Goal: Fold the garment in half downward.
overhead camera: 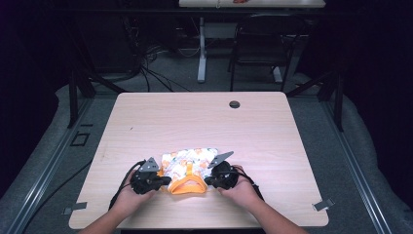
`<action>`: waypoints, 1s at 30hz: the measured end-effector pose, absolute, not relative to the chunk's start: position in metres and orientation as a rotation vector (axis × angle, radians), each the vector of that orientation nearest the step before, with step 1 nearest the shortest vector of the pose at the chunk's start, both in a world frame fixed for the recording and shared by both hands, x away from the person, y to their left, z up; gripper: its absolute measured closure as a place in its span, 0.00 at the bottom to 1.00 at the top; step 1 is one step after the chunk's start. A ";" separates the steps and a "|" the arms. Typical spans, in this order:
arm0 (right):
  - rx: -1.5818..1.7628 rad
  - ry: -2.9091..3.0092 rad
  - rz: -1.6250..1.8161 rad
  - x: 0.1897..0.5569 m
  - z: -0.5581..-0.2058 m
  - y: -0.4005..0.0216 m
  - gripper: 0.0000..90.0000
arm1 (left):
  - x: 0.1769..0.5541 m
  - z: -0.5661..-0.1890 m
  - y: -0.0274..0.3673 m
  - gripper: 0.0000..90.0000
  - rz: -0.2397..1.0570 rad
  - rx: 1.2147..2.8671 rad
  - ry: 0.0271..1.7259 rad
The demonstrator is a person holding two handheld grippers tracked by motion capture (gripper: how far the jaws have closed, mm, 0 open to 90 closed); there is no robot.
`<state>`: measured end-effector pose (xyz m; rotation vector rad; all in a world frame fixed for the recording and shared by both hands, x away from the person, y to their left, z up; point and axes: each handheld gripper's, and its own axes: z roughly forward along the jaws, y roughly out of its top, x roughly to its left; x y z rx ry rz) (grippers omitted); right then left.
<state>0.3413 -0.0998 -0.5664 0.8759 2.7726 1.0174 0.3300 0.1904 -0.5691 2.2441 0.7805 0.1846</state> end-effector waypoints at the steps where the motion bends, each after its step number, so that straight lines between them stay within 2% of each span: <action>1: 0.879 2.765 1.021 0.342 -0.567 -0.099 1.00 | 0.331 -0.569 0.191 0.98 0.185 2.247 0.780; 30: 0.953 2.688 0.982 0.374 -0.566 -0.099 1.00 | 0.366 -0.573 0.187 0.99 0.230 2.164 0.885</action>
